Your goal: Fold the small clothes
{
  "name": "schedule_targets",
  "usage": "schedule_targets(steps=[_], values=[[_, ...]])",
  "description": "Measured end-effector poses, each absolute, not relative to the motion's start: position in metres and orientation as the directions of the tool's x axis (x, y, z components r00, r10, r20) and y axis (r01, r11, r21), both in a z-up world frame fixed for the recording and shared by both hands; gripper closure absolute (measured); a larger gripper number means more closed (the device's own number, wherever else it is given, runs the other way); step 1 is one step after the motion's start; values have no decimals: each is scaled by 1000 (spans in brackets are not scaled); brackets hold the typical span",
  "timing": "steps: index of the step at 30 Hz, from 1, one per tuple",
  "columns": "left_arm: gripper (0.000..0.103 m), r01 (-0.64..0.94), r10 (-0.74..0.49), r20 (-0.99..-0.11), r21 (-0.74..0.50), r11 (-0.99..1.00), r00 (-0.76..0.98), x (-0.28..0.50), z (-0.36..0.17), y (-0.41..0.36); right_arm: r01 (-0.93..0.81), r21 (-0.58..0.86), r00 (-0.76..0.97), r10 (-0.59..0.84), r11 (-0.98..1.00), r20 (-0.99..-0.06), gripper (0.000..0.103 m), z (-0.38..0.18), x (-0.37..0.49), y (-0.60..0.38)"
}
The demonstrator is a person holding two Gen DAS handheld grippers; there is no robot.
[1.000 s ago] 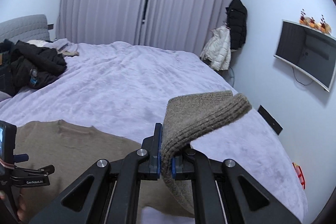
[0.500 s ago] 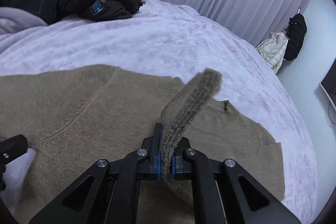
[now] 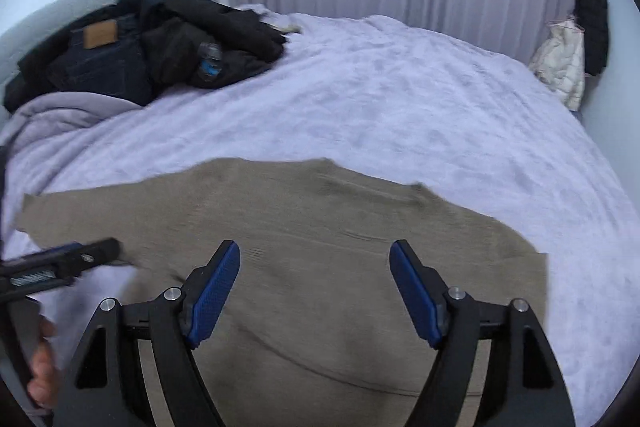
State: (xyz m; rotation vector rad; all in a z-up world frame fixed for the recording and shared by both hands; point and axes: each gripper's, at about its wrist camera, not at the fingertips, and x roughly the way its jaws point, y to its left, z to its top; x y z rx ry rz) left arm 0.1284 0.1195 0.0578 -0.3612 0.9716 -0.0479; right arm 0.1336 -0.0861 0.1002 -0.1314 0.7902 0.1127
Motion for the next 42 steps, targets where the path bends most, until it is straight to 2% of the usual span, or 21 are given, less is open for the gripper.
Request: schedule_targets(steps=[2,3,7,9,11,13,15,19,22,25,27,29,31,33,35,37,42], values=[[0,-39,-221,-798,-292,956,561,136,63,75,-23,-187,661,-125,982,-740,23,82,141,-132],[0,5,-230,-800,-273,962,555,141,65,50,13,-193,636,-157,981,-755,23,74,143,-151],[0,209,-271,-810,-187,960,519,164,52,-40,83,-113,555,-140,990,-820,23,34,145,-200],[0,187,-147,-868,-64,980,474,179,25,-61,76,-131,534,-151,989,-832,22,11,144,-205],[0,174,-85,-887,-5,985,454,182,2,-56,83,-85,584,-118,993,-803,19,3,137,-212],[0,184,-130,-860,-43,982,494,174,4,-39,89,-50,619,-94,995,-780,19,0,132,-215],[0,164,-103,-852,-20,986,513,166,8,-21,88,-65,632,-106,994,-767,18,0,130,-211],[0,84,-67,-849,-27,996,524,161,10,19,84,-62,631,-101,995,-770,17,-1,128,-213],[0,-23,19,-848,8,1000,530,162,15,36,72,-63,595,-94,995,-798,17,8,133,-216],[0,-46,-60,-837,-101,994,544,168,29,36,40,-55,616,-67,998,-785,17,31,132,-207],[0,-2,-133,-833,-159,987,537,177,34,18,7,-65,644,-54,998,-763,17,40,133,-194],[0,51,-181,-840,-180,982,512,188,30,-5,-68,-77,605,-21,995,-796,17,31,146,-175],[0,76,-143,-880,-122,990,452,201,14,-23,-136,-67,532,15,988,-847,17,13,162,-162],[0,66,-124,-885,-106,992,448,211,4,-19,-144,-109,543,-14,984,-840,16,8,173,-165],[0,63,-112,-887,-94,994,447,219,-1,-9,-115,-124,538,-43,986,-842,15,10,186,-179],[0,65,-124,-882,-106,992,454,222,2,3,-57,-74,531,-33,996,-847,15,14,198,-204],[0,11,-1,-877,5,1000,481,216,4,26,55,11,511,-19,998,-859,15,18,205,-250]])
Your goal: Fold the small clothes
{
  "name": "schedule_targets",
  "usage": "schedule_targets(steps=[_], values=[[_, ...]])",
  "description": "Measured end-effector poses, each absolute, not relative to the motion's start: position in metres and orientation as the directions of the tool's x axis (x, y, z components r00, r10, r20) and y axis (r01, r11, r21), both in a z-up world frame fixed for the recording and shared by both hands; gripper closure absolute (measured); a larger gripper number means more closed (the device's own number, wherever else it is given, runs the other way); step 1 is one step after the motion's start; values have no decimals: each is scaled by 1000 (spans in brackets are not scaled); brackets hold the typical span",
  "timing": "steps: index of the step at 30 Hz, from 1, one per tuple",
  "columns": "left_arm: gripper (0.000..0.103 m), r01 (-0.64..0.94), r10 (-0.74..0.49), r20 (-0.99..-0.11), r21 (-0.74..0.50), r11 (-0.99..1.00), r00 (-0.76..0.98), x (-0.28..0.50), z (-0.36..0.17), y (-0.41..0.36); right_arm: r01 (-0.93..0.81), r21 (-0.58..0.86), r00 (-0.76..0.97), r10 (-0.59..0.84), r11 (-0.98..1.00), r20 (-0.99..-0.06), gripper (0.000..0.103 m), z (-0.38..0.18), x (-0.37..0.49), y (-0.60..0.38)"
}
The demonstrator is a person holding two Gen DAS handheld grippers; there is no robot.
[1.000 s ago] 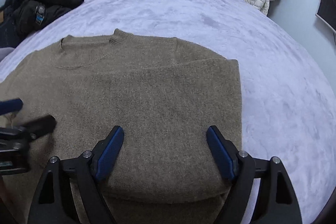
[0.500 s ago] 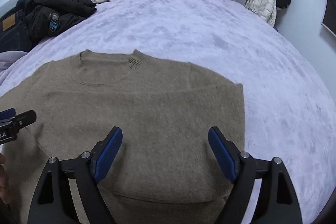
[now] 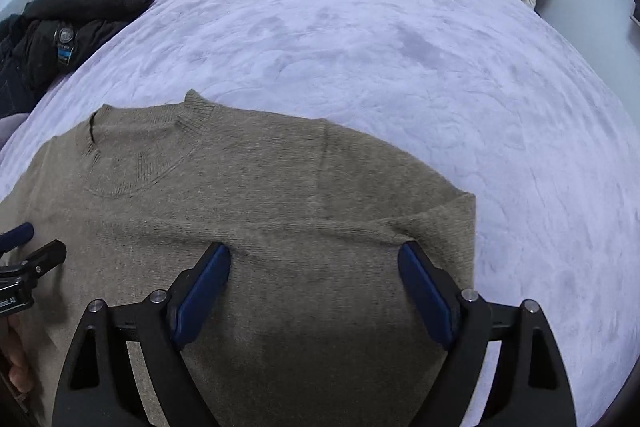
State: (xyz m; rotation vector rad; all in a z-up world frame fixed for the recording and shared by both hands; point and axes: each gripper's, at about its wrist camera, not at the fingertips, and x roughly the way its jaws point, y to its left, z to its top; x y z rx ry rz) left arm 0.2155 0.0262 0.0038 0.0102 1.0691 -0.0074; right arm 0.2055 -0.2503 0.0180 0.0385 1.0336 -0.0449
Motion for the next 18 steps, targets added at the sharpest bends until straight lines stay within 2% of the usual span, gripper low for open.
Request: schedule_targets(steps=[3,6,8,10,11,13,16,18], values=[[0,-31,-1,-870,-19,999,493,204,12,37,125,-63,560,-123,990,-819,15,34,187,-247],[0,37,-47,-849,-33,999,526,186,21,21,177,-31,607,-134,984,-784,15,48,176,-257],[0,106,-39,-840,22,994,541,178,20,1,292,-87,573,-247,953,-781,15,48,176,-266],[0,126,23,-847,105,986,531,178,9,-12,361,-128,526,-315,924,-790,15,39,179,-270],[0,117,41,-855,118,986,516,178,3,-9,338,-143,507,-308,930,-805,15,33,184,-263],[0,70,10,-865,52,996,502,176,3,9,266,-202,472,-310,943,-825,15,19,191,-241],[0,-25,34,-869,25,999,494,169,6,41,180,-337,533,-380,924,-756,15,17,189,-189],[0,-43,14,-870,-9,999,492,165,8,55,45,-321,568,-288,946,-771,15,17,186,-155]])
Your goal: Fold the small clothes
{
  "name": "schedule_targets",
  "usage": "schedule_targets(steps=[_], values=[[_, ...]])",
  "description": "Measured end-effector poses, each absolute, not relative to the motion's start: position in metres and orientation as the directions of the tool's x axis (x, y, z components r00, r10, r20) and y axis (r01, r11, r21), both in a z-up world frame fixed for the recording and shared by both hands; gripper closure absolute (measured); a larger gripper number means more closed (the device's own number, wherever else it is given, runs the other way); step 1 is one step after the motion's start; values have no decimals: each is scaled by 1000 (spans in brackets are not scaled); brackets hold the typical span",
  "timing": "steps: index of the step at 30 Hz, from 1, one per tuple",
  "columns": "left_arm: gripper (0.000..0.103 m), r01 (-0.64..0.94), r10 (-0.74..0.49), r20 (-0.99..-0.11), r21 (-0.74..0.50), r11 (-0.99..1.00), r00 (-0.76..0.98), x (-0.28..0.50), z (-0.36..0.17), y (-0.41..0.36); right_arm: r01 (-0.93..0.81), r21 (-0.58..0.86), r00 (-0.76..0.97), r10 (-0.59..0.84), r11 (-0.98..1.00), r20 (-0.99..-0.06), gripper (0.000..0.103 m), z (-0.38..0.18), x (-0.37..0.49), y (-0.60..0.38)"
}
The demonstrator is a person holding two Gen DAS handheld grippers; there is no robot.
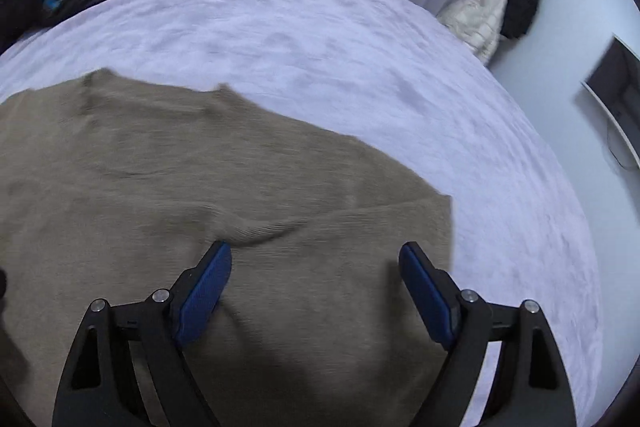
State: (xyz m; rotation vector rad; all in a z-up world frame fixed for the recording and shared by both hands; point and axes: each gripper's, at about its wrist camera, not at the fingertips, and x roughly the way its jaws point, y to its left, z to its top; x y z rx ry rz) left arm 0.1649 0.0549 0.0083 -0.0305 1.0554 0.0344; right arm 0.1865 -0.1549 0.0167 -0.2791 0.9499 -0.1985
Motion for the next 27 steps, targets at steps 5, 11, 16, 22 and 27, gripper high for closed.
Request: schedule_targets(steps=[5,11,16,22,27], values=[[0,-63,-25,-827,-72,995,562,155,36,58,-103,-254,584,-149,962,-798,15,33,164,-144],[0,129,-137,-830,-79,988,541,155,32,-16,85,-166,549,-185,982,-815,15,34,133,-206],[0,75,14,-881,55,996,472,157,-5,-16,91,-192,545,-210,977,-812,13,15,113,-204],[0,-23,-27,-881,-43,999,471,136,12,29,146,-156,594,-213,977,-776,1,4,101,-212],[0,9,-90,-829,-102,995,551,149,45,2,179,-44,587,-143,983,-797,1,-2,104,-229]])
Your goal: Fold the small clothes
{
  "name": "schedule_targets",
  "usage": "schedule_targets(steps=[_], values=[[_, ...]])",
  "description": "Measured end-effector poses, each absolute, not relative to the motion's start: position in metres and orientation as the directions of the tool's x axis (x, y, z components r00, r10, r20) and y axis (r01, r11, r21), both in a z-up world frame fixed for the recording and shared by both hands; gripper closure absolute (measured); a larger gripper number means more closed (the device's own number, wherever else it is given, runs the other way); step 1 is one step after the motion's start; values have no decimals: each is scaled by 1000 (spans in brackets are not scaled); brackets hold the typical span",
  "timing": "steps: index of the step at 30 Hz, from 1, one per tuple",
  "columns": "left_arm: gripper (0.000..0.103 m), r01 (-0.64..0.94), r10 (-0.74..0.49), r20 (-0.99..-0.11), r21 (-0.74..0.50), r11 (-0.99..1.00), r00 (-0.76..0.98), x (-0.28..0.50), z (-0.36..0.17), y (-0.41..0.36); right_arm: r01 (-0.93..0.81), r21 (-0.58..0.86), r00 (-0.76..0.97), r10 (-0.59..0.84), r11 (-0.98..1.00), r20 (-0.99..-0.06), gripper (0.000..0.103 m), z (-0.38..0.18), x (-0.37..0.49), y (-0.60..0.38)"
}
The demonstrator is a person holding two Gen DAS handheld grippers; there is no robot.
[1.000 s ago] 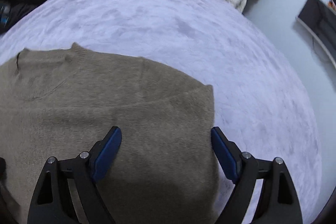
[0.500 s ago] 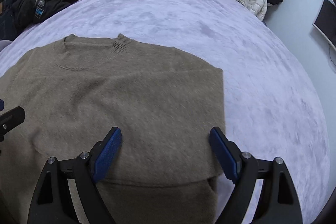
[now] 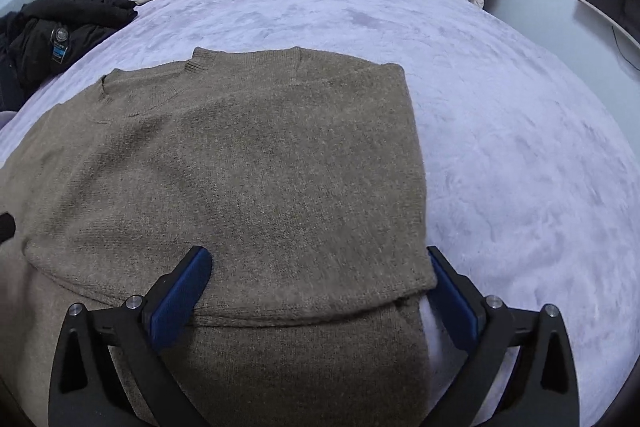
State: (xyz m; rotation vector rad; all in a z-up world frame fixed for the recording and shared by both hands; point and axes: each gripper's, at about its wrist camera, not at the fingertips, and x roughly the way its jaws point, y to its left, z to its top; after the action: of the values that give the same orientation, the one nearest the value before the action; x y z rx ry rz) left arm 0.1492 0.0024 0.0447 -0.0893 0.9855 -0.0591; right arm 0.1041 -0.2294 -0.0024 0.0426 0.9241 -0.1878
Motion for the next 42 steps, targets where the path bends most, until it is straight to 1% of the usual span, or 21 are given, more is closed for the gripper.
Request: schedule_targets(steps=[3,6,7,9,10,12,15,17,19,20,21,23,24,26,29,31,34,35,37,38,42], values=[[0,145,-127,-817,-54,988,563,167,45,-45,183,-103,600,-194,978,-777,1,3,102,-220],[0,166,7,-857,108,980,516,194,15,-58,167,-158,645,-229,973,-729,1,22,91,-212],[0,160,22,-873,114,981,487,203,4,-50,158,-156,670,-222,975,-708,1,30,86,-210],[0,126,-66,-883,-7,992,465,211,0,-17,121,-143,699,-187,982,-690,1,43,81,-210],[0,92,-64,-879,-24,996,472,212,5,-2,99,-137,699,-166,986,-696,1,47,82,-212],[0,6,11,-860,17,1000,510,213,15,25,52,-114,681,-118,992,-722,1,49,90,-215],[0,-80,58,-867,20,997,496,219,16,58,13,-103,652,-87,995,-753,1,41,111,-212],[0,-114,38,-870,-21,993,491,221,14,66,-6,-109,623,-82,994,-778,1,32,131,-201],[0,-76,-19,-869,-66,995,495,220,15,59,-12,-120,605,-88,993,-791,1,25,145,-189],[0,-38,-28,-868,-54,998,496,221,13,51,-15,-128,599,-93,992,-795,1,22,154,-182],[0,-1,3,-867,3,1000,498,221,10,41,-26,-131,588,-91,991,-804,1,19,162,-177],[0,11,155,-852,185,983,501,229,-1,31,-53,-175,540,-119,983,-833,1,7,182,-167],[0,5,163,-851,191,982,499,233,-3,36,-52,-205,535,-146,977,-832,1,4,190,-168],[0,-39,99,-875,92,995,474,239,1,61,-1,-210,533,-177,978,-827,1,7,203,-183],[0,-94,49,-888,7,996,457,237,11,86,140,-154,491,-204,978,-847,1,16,214,-223],[0,-114,78,-865,24,993,495,223,23,86,193,-136,507,-217,972,-834,1,25,205,-232],[0,-12,-14,-852,-23,1000,524,199,28,71,150,-103,549,-170,983,-818,1,32,185,-214],[0,13,-2,-851,5,1000,525,192,25,65,123,-78,559,-134,989,-818,1,32,177,-202],[0,-7,159,-839,181,983,520,188,11,56,74,-65,560,-96,995,-823,1,29,166,-180],[0,-24,214,-835,235,972,508,186,4,59,39,-74,552,-83,996,-829,1,25,160,-166],[0,-118,152,-858,108,987,491,171,17,101,-100,-175,524,-98,979,-846,1,5,135,-113]])
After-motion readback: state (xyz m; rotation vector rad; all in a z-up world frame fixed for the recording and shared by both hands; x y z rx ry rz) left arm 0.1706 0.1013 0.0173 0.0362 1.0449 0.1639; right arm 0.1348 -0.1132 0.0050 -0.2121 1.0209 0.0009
